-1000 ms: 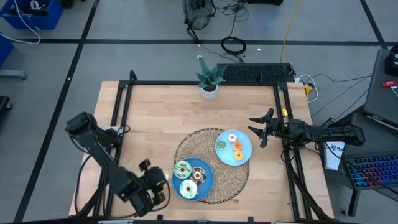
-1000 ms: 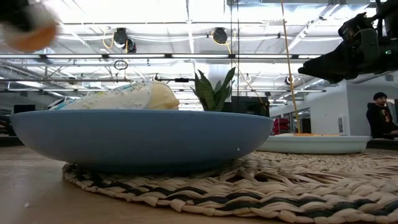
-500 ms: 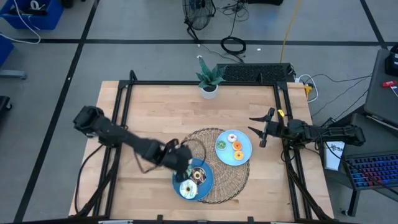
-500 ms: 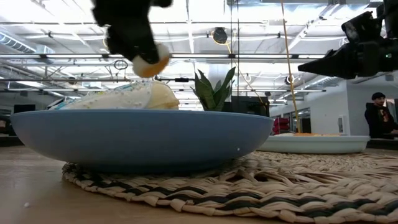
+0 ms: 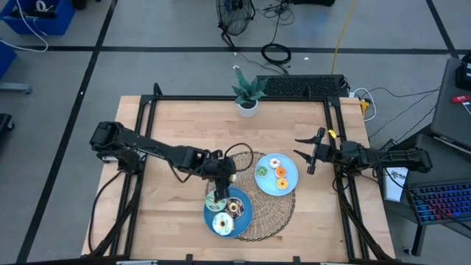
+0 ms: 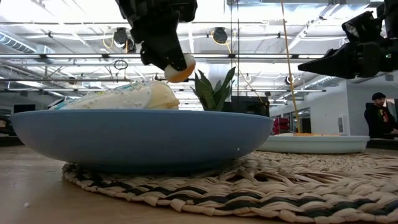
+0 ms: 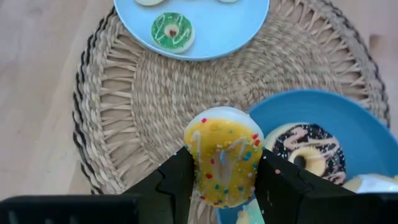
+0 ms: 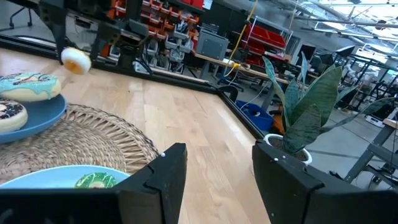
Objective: Pick & Place donuts
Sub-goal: Put the small yellow donut on the light blue plate
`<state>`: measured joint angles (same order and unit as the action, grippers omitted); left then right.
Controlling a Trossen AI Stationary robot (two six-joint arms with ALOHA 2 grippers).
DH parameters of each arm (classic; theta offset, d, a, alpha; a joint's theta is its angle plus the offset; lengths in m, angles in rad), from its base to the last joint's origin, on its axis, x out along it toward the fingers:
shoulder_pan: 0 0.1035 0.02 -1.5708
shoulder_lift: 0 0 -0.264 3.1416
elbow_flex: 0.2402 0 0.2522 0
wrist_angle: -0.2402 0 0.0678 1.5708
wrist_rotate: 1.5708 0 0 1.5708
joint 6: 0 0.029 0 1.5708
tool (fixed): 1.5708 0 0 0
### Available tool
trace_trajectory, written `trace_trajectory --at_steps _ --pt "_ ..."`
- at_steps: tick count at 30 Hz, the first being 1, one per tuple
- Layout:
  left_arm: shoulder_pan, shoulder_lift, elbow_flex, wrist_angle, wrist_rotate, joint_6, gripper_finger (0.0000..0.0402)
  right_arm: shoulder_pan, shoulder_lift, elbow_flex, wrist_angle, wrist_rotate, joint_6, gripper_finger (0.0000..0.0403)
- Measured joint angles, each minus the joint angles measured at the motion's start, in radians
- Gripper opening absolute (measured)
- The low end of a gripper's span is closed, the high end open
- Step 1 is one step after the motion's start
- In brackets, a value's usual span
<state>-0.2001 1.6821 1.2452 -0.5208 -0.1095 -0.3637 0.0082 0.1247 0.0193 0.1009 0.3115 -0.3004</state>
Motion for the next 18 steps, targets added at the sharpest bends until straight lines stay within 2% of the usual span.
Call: trace_trajectory --at_steps 5,11,14,18 --pt "0.035 0.000 0.026 -0.009 0.026 0.048 0.0150 0.000 0.003 0.000 0.025 -0.017 -0.016 0.0167" --pt "0.066 0.000 0.075 -0.001 0.031 0.101 0.0149 0.000 0.058 -0.005 0.213 -0.205 -0.049 0.0167" --pt "0.081 0.000 0.078 -0.009 0.032 0.110 0.0149 0.001 0.149 -0.005 0.317 -0.302 -0.150 0.0167" --pt "0.105 0.000 0.078 -0.041 0.059 0.110 0.0149 0.001 0.343 -0.001 0.488 -0.309 -0.240 0.0167"
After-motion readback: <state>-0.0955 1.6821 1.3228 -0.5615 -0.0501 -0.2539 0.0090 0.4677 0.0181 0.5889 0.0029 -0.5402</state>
